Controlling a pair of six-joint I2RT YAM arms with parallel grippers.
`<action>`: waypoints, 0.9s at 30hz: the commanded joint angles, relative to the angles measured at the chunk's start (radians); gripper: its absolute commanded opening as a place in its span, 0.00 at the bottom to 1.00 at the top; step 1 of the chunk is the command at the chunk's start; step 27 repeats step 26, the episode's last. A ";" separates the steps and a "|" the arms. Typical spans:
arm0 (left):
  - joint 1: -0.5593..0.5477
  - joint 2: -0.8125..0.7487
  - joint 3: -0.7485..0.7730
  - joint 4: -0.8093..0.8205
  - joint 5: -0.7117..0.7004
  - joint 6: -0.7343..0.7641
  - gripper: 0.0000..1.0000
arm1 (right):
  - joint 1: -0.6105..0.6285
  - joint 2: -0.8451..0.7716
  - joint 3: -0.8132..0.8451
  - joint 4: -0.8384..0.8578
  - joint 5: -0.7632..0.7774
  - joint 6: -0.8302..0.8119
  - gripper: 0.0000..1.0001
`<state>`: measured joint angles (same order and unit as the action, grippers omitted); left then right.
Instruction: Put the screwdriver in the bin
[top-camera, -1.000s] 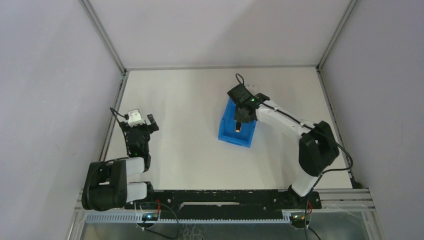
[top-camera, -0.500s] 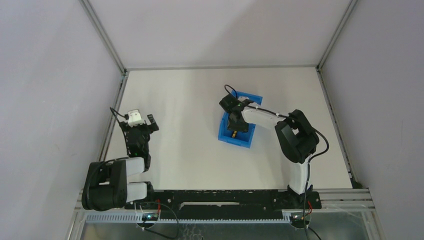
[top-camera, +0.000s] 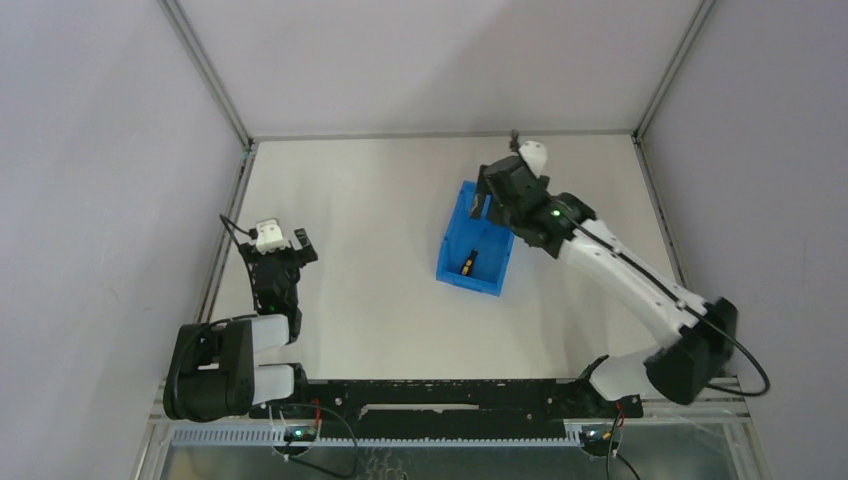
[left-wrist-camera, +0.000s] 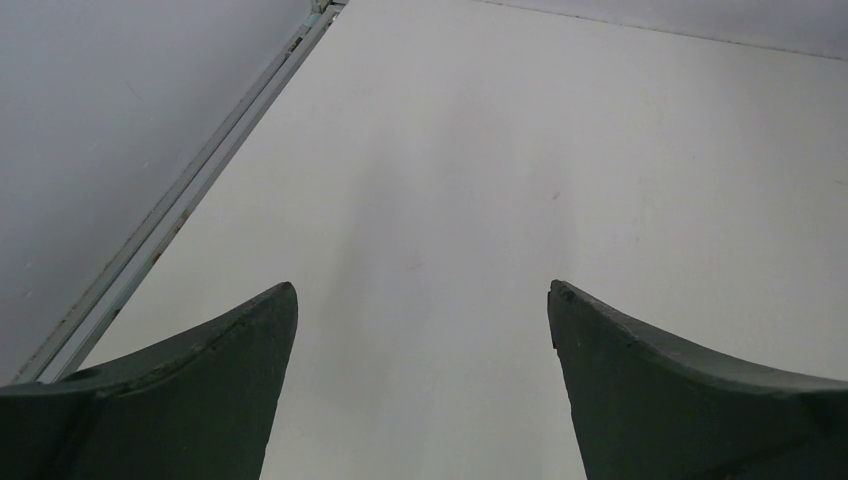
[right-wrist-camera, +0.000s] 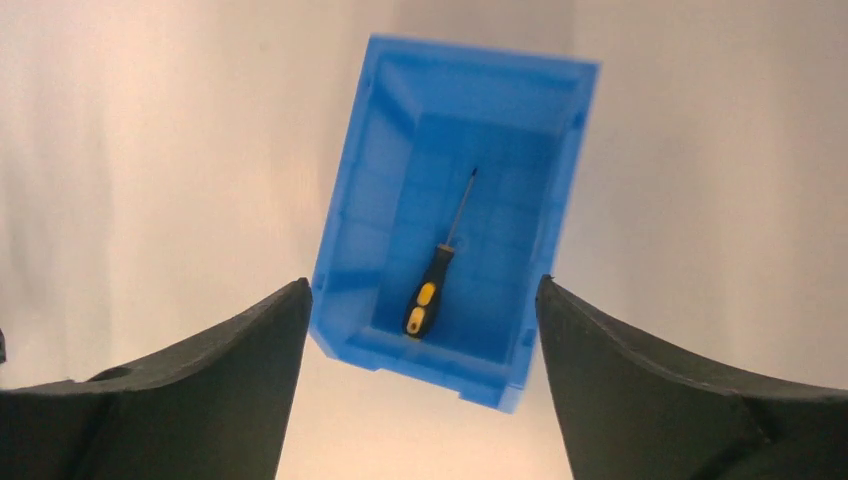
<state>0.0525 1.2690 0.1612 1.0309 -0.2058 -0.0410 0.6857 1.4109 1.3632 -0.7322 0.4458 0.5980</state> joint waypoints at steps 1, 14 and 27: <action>-0.005 -0.008 0.030 0.032 -0.002 0.020 1.00 | -0.048 -0.112 -0.067 -0.021 0.136 -0.077 0.97; -0.005 -0.008 0.030 0.032 -0.003 0.020 1.00 | -0.596 -0.452 -0.322 0.068 -0.161 -0.236 1.00; -0.005 -0.008 0.029 0.033 -0.003 0.020 1.00 | -0.614 -0.580 -0.469 0.163 -0.191 -0.176 0.94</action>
